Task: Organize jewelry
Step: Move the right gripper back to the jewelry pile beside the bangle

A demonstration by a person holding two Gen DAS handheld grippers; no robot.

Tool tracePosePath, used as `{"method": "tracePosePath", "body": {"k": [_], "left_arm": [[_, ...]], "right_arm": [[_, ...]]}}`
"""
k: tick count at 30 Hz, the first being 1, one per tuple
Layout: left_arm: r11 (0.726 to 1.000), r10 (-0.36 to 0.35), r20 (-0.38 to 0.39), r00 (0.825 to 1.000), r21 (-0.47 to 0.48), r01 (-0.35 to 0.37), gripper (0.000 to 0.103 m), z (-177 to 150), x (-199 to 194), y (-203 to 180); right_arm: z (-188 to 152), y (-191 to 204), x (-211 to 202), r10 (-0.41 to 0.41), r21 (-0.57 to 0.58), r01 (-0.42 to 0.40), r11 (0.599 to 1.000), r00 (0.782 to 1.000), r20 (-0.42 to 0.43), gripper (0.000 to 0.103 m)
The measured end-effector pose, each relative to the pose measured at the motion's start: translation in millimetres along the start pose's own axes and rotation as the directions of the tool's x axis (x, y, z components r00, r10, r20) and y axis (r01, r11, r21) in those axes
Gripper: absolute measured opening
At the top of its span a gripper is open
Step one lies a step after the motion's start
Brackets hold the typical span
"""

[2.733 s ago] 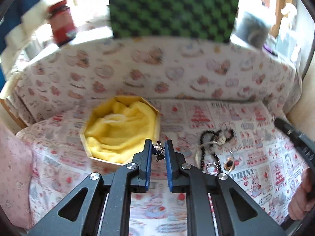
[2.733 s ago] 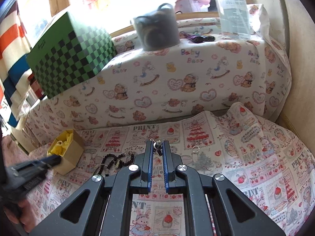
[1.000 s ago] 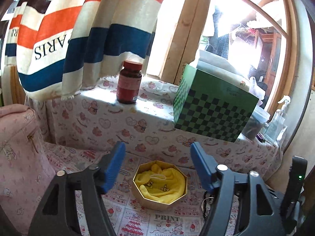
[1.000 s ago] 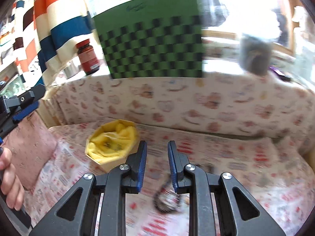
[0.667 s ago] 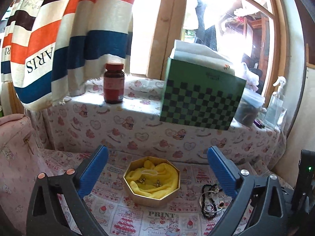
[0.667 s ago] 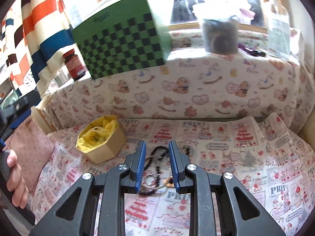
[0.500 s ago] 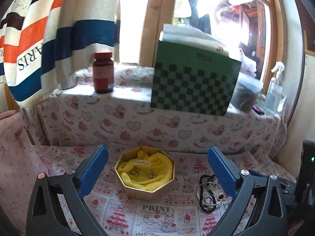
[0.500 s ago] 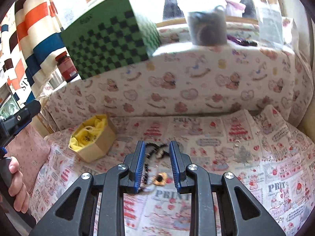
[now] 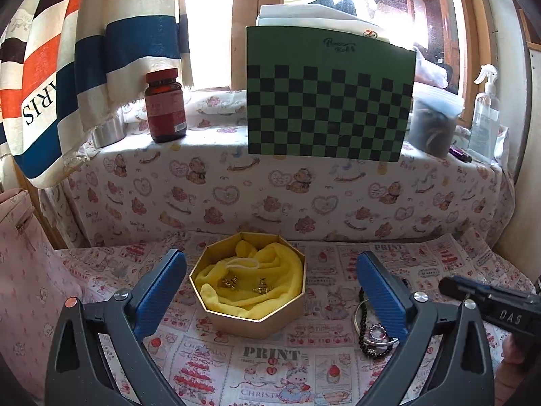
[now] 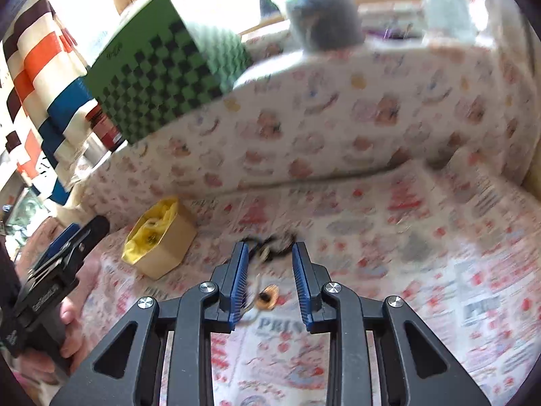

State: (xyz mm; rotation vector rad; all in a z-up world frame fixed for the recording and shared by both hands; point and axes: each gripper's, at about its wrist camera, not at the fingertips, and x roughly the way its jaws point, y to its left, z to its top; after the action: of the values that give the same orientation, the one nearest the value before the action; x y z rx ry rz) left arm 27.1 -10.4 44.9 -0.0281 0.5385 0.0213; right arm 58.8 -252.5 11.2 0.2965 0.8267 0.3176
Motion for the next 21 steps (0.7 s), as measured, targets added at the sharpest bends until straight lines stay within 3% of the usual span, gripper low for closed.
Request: {"method": "tracePosePath", "body": {"k": [2,5,14,15,16,17,21], "left_arm": [[1.000,0.000,-0.003,1.000,-0.012,0.000,0.100,0,0,3],[1.000,-0.005,0.000,1.000,-0.022,0.005,0.100,1,-1,5],[1.000,0.024,0.022,0.999,0.016,-0.024,0.100,1,-5,-3],[0.999,0.026,0.023,0.999,0.023,-0.027,0.100,1,-5,-5],[0.999,0.027,0.024,0.999,0.028,-0.028,0.100,0,-6,-6],[0.999,0.028,0.025,0.999,0.032,-0.029,0.100,0,-6,-6],[0.998,0.040,0.031,0.999,0.036,-0.041,0.100,0,-6,-6]], "right_arm": [[-5,2,12,0.020,0.003,-0.020,1.000,0.998,-0.052,0.029],[-14,13,26,-0.014,-0.052,0.009,0.999,0.996,-0.094,0.029],[-33,33,52,-0.179,-0.198,0.159,0.967,0.980,-0.090,0.029],[-34,34,54,-0.184,-0.211,0.163,0.964,0.979,-0.082,0.027],[-35,35,54,-0.187,-0.220,0.167,0.961,0.979,-0.075,0.015],[-36,37,53,-0.185,-0.232,0.164,0.959,0.980,-0.071,0.010],[-36,46,38,-0.246,-0.292,0.243,0.925,0.969,0.027,0.008]]}}
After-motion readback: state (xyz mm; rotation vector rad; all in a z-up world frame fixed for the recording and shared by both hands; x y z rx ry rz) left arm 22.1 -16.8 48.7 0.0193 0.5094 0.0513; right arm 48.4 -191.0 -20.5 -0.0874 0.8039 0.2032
